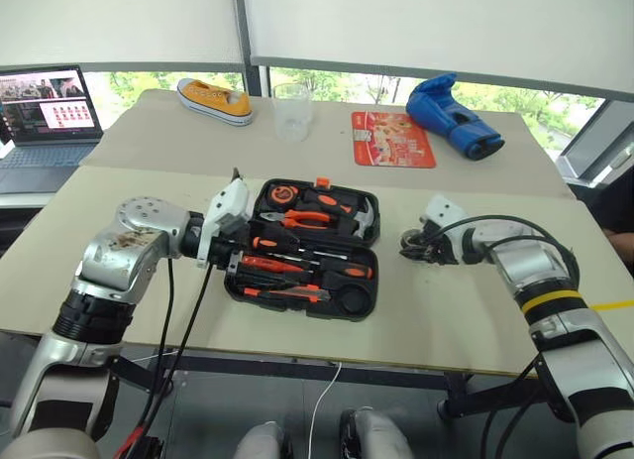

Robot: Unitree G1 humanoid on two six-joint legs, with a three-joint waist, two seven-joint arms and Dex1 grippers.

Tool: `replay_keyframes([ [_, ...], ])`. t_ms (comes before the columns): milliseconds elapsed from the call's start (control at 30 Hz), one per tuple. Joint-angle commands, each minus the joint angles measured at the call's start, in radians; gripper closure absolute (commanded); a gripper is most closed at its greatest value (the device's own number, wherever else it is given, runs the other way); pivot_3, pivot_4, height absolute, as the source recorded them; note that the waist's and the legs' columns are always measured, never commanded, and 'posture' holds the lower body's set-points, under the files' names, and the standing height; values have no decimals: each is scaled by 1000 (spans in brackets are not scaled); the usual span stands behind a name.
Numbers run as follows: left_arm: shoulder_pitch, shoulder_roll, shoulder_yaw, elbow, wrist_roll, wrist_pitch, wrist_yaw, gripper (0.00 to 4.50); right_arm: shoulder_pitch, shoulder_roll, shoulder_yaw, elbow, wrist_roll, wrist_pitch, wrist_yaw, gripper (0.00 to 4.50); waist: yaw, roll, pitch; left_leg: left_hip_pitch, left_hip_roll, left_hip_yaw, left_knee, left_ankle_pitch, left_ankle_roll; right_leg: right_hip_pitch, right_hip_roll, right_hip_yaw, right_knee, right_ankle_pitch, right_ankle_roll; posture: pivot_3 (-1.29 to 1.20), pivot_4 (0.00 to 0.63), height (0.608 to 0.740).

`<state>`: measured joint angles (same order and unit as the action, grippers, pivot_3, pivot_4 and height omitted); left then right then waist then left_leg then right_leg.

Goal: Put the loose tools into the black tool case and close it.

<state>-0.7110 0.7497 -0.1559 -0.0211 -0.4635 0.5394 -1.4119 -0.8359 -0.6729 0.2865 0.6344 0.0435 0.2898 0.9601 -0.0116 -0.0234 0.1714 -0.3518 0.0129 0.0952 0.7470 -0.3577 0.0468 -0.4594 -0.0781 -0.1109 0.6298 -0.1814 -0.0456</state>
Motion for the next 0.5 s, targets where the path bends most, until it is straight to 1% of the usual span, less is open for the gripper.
replay_keyframes([
  [33,-27,-4,-6,5,15,-37,-21,0,38,-54,-78,-140,51,43,74,4222,1,1,0,0,0,0,0,0,0,0,0,0,0,0,0,0,150,724],
  [67,-25,-3,-10,7,19,-45,-28,0,57,-69,-102,-208,85,89,102,4430,2,2,1,0,0,0,0,0,0,0,0,0,0,0,0,0,150,724],
  [100,-23,0,-16,10,25,-57,-38,0,87,-90,-127,-311,136,146,141,4476,3,3,2,0,0,0,0,0,0,0,0,0,0,0,0,0,150,724],
  [167,-17,8,-24,19,38,-82,-60,0,154,-123,-167,-539,247,262,205,4476,4,6,4,-1,0,0,0,0,0,0,0,0,0,0,0,0,150,724],
  [233,-15,16,-27,31,50,-104,-81,0,212,-137,-186,-746,353,358,235,4476,2,6,4,-1,1,-1,0,0,0,0,0,-1,0,0,0,0,150,724],
  [267,-15,22,-30,39,56,-116,-95,0,242,-135,-175,-858,394,393,237,4476,0,6,4,0,1,-1,0,0,0,0,0,-1,0,0,0,0,150,724],
  [300,-16,26,-31,44,60,-124,-105,0,262,-133,-166,-930,418,415,235,4476,-2,6,4,0,2,-1,-1,0,0,0,0,-1,0,0,0,0,150,724],
  [400,-21,33,-40,59,79,-152,-133,0,293,-111,-95,-1055,401,431,194,4476,0,6,4,1,2,-1,-1,0,-1,0,1,-1,0,0,0,0,150,724],
  [467,-21,38,-44,65,92,-173,-149,0,296,-81,-30,-1080,354,431,146,4476,2,6,4,0,1,-1,0,0,0,0,1,-1,1,0,0,0,150,724],
  [500,-22,39,-43,66,95,-176,-152,0,294,-72,9,-1062,307,412,122,4476,3,6,4,0,1,0,1,0,0,0,1,0,1,-1,1,0,150,724],
])
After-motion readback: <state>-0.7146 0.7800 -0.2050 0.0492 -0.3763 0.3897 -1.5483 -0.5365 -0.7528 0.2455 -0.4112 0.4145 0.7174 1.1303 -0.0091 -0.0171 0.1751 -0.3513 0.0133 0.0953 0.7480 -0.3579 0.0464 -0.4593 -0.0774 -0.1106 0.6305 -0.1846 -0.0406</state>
